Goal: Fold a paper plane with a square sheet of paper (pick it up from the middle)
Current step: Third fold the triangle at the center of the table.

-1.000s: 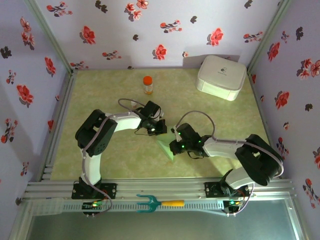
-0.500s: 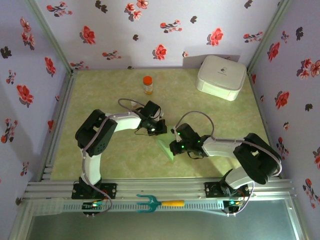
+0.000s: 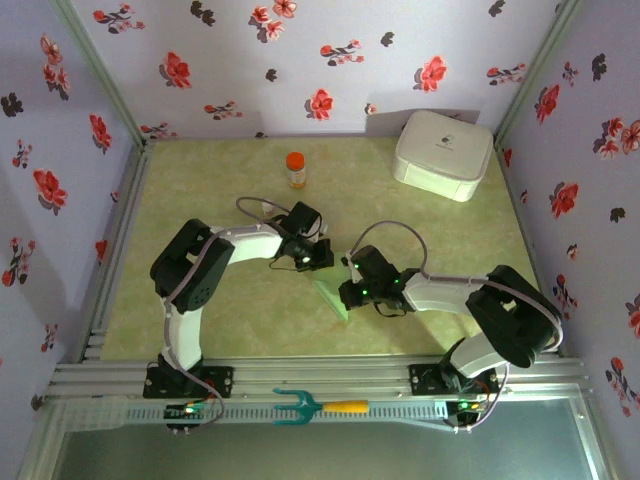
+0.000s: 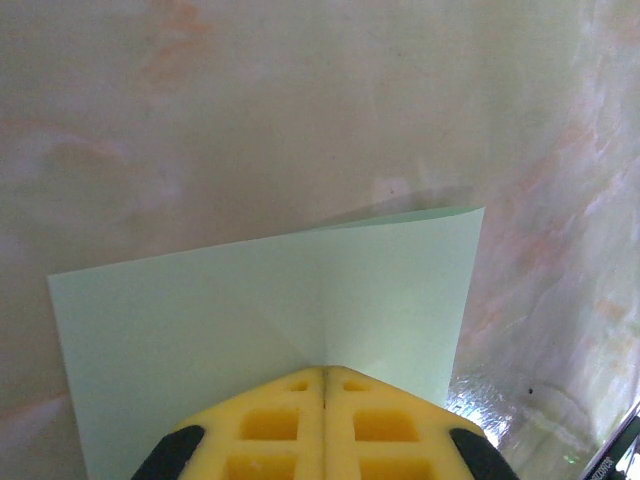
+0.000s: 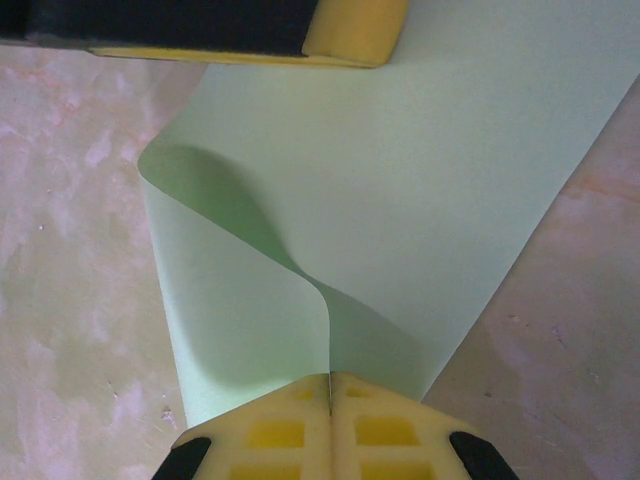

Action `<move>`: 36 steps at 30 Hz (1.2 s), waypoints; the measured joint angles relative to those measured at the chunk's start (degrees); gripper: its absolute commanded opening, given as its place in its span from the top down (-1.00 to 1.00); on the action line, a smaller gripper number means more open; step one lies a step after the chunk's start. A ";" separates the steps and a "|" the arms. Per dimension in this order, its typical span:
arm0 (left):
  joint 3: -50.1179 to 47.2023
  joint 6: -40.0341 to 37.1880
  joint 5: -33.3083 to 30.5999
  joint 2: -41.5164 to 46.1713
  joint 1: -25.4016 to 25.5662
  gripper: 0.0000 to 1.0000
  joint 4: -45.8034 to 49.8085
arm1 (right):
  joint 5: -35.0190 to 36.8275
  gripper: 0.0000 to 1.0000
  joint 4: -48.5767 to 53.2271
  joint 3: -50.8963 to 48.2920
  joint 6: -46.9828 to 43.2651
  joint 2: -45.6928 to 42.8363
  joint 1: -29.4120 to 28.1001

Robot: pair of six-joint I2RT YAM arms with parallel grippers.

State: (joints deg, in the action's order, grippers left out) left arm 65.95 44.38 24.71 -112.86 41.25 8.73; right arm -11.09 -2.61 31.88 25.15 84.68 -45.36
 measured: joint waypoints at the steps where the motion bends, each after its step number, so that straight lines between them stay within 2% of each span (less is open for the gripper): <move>1: 0.00 0.00 -0.04 0.00 0.00 0.95 0.02 | 0.00 0.95 0.00 0.00 0.02 0.00 0.00; 29: 0.00 0.00 -0.57 0.11 0.00 0.95 -0.02 | -0.09 0.96 0.92 0.74 0.04 0.55 0.00; 33: 0.31 -0.04 -1.44 0.39 -0.02 0.89 1.07 | -0.04 0.96 0.72 0.79 0.04 0.70 0.00; 36: 0.72 -0.35 -2.69 0.90 -0.24 0.69 2.75 | -0.04 0.96 0.24 0.96 0.02 1.09 0.00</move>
State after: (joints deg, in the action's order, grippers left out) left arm 66.67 44.03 22.02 -111.96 41.01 11.49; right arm -11.14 -2.37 32.84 25.17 85.78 -45.36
